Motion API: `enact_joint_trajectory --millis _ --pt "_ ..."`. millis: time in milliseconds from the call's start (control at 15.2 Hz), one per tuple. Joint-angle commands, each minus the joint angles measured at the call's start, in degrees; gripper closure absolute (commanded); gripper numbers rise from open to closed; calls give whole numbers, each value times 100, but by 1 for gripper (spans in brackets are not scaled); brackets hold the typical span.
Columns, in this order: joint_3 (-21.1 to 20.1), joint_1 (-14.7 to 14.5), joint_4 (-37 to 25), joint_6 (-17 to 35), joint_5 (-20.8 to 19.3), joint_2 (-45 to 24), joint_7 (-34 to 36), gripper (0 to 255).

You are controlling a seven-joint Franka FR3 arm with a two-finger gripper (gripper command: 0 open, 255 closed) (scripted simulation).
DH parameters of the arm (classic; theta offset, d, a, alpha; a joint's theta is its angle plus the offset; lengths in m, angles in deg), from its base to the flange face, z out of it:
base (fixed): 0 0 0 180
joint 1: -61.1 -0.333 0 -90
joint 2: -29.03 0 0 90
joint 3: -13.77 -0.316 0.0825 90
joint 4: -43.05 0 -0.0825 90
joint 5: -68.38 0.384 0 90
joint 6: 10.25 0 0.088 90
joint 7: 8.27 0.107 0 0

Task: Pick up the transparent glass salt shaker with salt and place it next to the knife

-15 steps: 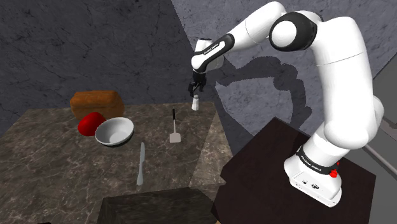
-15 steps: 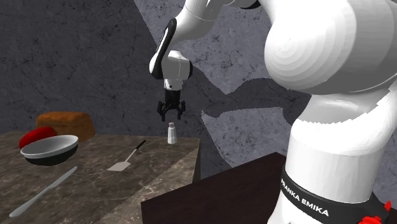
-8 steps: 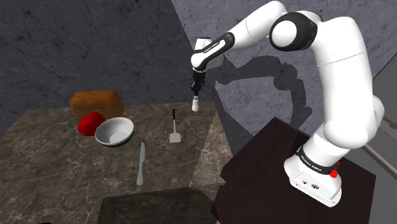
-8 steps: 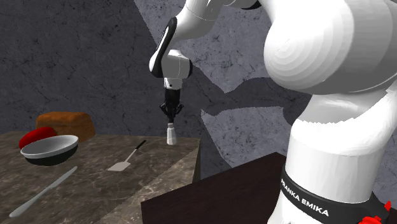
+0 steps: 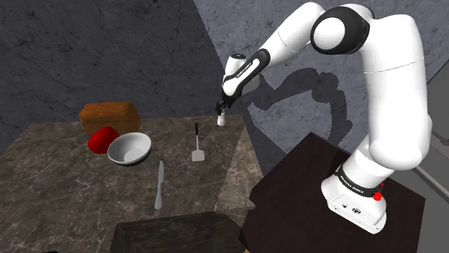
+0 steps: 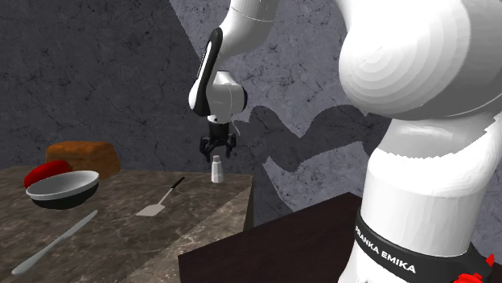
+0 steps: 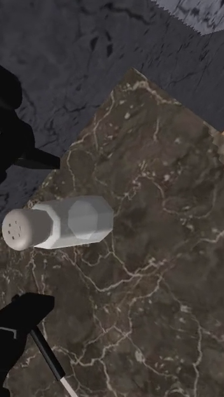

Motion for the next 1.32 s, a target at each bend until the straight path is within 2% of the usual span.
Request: enact_joint_trajectory --millis 0,396,858,924,1254 --pt "82 -95 197 473 -40 -40 128 0" --pt "69 -83 -69 653 -27 -485 119 0" --pt "69 -83 -68 653 -27 -485 118 0" --pt "69 -83 -68 653 -27 -485 118 255" --pt "69 -83 -74 648 -27 -487 119 255"
